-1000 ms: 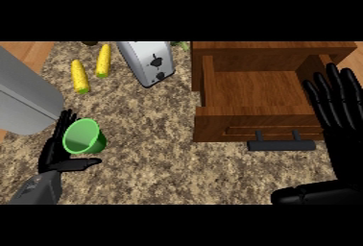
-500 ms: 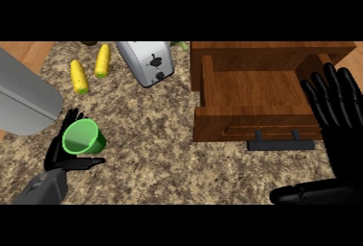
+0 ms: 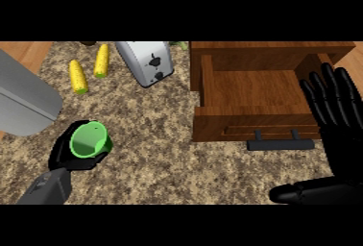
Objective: Pick up the cup, place it into the drawer and close the drawer
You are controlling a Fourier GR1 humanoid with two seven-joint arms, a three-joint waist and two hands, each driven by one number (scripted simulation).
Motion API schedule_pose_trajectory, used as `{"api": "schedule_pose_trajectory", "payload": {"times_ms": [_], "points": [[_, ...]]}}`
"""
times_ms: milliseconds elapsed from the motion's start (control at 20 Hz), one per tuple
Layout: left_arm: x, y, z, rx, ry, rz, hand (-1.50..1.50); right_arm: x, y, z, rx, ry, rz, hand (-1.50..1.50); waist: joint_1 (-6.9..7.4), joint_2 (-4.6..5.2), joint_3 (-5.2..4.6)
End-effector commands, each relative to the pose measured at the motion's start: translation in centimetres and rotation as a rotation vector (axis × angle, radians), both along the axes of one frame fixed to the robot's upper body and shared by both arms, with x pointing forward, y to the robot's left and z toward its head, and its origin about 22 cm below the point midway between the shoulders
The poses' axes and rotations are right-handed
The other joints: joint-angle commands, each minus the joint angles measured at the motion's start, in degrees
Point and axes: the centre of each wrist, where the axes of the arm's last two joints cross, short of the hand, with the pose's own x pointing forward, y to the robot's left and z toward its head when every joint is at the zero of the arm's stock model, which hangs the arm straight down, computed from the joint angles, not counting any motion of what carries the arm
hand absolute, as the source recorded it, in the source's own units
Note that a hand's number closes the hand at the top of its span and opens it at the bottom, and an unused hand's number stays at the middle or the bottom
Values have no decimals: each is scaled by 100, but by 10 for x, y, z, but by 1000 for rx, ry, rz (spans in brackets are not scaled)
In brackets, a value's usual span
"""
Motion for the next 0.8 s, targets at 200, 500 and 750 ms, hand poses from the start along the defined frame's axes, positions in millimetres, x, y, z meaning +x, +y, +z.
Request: {"api": "schedule_pose_trajectory", "payload": {"times_ms": [200, 500, 750], "points": [[10, 4, 11, -44, -230, 17, 150, 7, 3, 2, 6, -23, -9, -150, 12, 13, -1], [-13, -53, -22, -5, -232, 217, 150, -5, -6, 12, -24, 12, -15, -150, 99, -41, 14], [19, -68, 6, -37, -327, 181, 150, 1, -6, 4, 9, 3, -40, -150, 140, -58, 21]]}}
